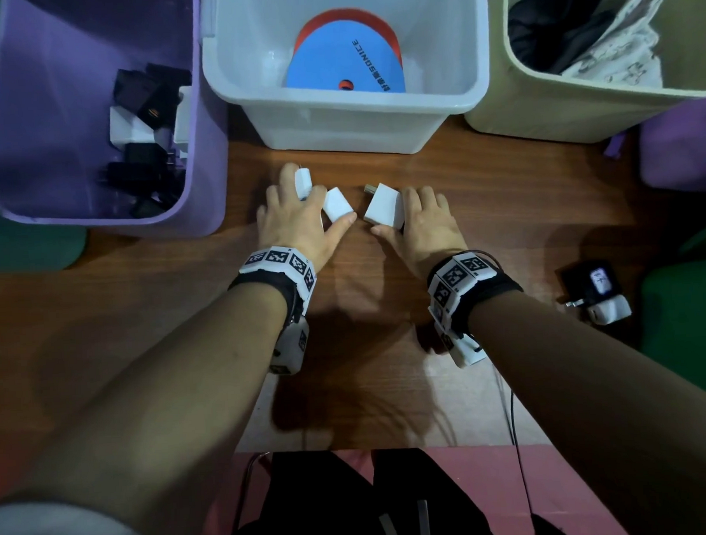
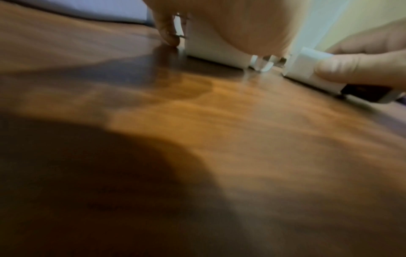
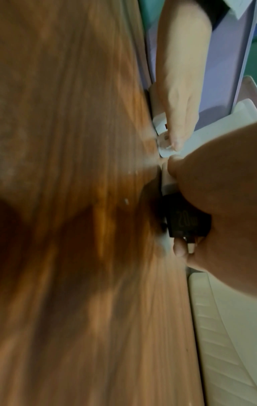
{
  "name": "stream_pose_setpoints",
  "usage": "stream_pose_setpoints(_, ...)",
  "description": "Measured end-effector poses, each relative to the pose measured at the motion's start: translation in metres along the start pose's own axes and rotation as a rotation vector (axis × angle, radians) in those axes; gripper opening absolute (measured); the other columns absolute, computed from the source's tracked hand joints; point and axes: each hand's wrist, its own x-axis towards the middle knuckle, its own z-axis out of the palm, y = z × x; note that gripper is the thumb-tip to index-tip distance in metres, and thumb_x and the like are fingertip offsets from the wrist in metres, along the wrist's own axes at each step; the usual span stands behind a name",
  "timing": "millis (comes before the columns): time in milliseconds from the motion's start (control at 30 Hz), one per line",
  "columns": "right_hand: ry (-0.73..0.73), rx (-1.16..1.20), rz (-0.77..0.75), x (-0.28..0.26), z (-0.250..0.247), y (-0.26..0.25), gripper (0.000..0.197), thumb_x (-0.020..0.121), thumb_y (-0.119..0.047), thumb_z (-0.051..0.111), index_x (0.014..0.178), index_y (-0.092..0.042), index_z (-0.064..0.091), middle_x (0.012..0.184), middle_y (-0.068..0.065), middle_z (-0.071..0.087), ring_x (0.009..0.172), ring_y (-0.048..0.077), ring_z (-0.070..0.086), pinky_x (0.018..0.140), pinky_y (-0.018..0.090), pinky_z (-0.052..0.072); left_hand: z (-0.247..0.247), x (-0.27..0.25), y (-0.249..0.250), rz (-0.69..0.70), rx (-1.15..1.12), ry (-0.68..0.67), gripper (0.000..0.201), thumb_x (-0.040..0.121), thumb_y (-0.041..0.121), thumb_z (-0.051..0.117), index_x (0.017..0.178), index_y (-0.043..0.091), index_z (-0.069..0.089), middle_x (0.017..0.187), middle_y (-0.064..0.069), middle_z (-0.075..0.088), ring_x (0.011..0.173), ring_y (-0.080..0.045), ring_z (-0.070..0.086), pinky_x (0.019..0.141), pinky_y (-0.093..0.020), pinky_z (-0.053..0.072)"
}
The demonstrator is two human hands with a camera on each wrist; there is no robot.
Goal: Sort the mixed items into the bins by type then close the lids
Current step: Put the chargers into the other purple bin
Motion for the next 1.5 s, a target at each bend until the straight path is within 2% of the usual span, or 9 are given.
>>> stream_pose_setpoints(200,-0.027,0.045,0.022,-0.011,-0.002,0.002,0.072,0.087,-0.061,0.048,0.137,-0.01,0.035,0.132,0.009,0.039,0.121,0.026,0.041,0.101,0.038,0.039,0.001,-0.008,0.006,0.049,-0.067,0.018,0.054,0.085,0.06,0.053,0.112,0.014,0.058,0.137,-0.01,0.029,0.118,-0.029,0.042,0.088,-0.04,0.048)
stream_pose_setpoints(300,-0.039,0.111,0.054,-0.018,-0.004,0.003,0.069,0.087,-0.06,0.049,0.133,-0.009,0.039,0.132,0.008,0.034,0.12,0.027,0.042,0.102,0.039,0.041,-0.003,-0.015,0.007,0.046,-0.083,0.001,0.052,0.087,0.059,0.053,0.111,0.013,0.058,0.137,-0.008,0.029,0.118,-0.027,0.044,0.086,-0.037,0.046)
stream_pose_setpoints(433,-0.059,0.174,0.079,-0.028,-0.01,0.005,0.067,0.089,-0.058,0.048,0.132,-0.007,0.039,0.132,0.009,0.039,0.12,0.027,0.045,0.099,0.038,0.041,-0.006,-0.025,0.005,0.024,-0.121,-0.018,0.052,0.087,0.059,0.051,0.111,0.013,0.059,0.135,-0.006,0.03,0.116,-0.026,0.046,0.086,-0.036,0.045)
stream_pose_setpoints(633,-0.008,0.235,0.009,-0.045,-0.032,-0.002,0.068,0.09,-0.055,0.048,0.134,-0.005,0.036,0.133,0.011,0.039,0.12,0.029,0.045,0.096,0.037,0.038,-0.031,-0.039,0.007,0.005,-0.158,0.049,0.051,0.087,0.06,0.05,0.109,0.014,0.059,0.133,-0.005,0.031,0.108,-0.026,0.051,0.084,-0.034,0.044)
stream_pose_setpoints(867,0.214,0.353,-0.127,-0.058,-0.087,-0.027,0.062,0.091,-0.049,0.051,0.134,-0.006,0.04,0.127,0.012,0.046,0.116,0.028,0.048,0.093,0.031,0.036,-0.107,-0.046,0.008,0.011,-0.218,0.183,0.05,0.085,0.06,0.05,0.113,0.019,0.06,0.134,-0.002,0.03,0.109,-0.025,0.052,0.089,-0.035,0.046)
stream_pose_setpoints(1033,0.318,0.376,-0.176,-0.058,-0.137,-0.056,0.061,0.09,-0.05,0.053,0.131,-0.005,0.043,0.126,0.013,0.048,0.117,0.03,0.049,0.097,0.035,0.037,-0.167,-0.05,-0.004,-0.023,-0.236,0.292,0.05,0.085,0.059,0.053,0.112,0.017,0.061,0.136,-0.002,0.029,0.112,-0.027,0.05,0.091,-0.036,0.046)
stream_pose_setpoints(1233,0.378,0.423,-0.258,-0.057,-0.192,-0.112,0.064,0.087,-0.06,0.051,0.127,-0.011,0.046,0.12,0.006,0.05,0.101,0.023,0.056,0.089,0.035,0.044,-0.238,-0.055,-0.02,-0.057,-0.266,0.399,0.047,0.086,0.057,0.052,0.113,0.02,0.06,0.137,0.0,0.028,0.112,-0.027,0.05,0.095,-0.035,0.043)
stream_pose_setpoints(1367,0.408,0.426,-0.303,-0.058,-0.218,-0.155,0.063,0.087,-0.061,0.049,0.123,-0.009,0.048,0.118,0.006,0.052,0.1,0.024,0.056,0.09,0.036,0.045,-0.273,-0.059,-0.047,-0.045,-0.285,0.499,0.045,0.086,0.058,0.051,0.104,0.018,0.061,0.129,-0.002,0.032,0.099,-0.029,0.054,0.09,-0.035,0.045)
stream_pose_setpoints(1500,0.439,0.441,-0.341,-0.052,-0.235,-0.195,0.052,0.092,-0.051,0.05,0.118,-0.007,0.049,0.118,0.011,0.051,0.104,0.028,0.053,0.087,0.031,0.039,-0.297,-0.059,-0.079,-0.069,-0.319,0.535,0.046,0.086,0.058,0.051,0.1,0.015,0.061,0.127,-0.002,0.033,0.091,-0.027,0.055,0.087,-0.036,0.047)
